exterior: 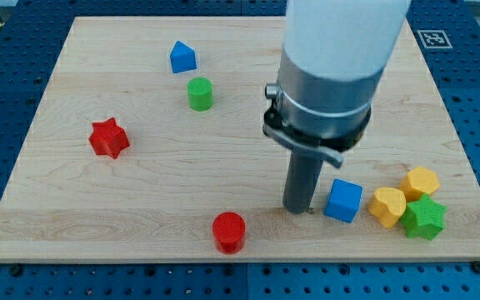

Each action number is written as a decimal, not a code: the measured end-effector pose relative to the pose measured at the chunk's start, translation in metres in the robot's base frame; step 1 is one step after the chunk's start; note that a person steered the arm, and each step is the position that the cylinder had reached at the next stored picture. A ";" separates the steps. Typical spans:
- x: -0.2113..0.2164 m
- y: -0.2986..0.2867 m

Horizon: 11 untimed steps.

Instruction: Push the group of blocks a bit right

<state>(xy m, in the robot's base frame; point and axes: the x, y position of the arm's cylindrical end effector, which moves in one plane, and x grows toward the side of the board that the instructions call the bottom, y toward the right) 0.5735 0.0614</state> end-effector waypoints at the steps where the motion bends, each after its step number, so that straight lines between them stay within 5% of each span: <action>1: 0.022 0.009; 4: 0.027 0.002; 6: -0.041 -0.012; 11: 0.004 0.064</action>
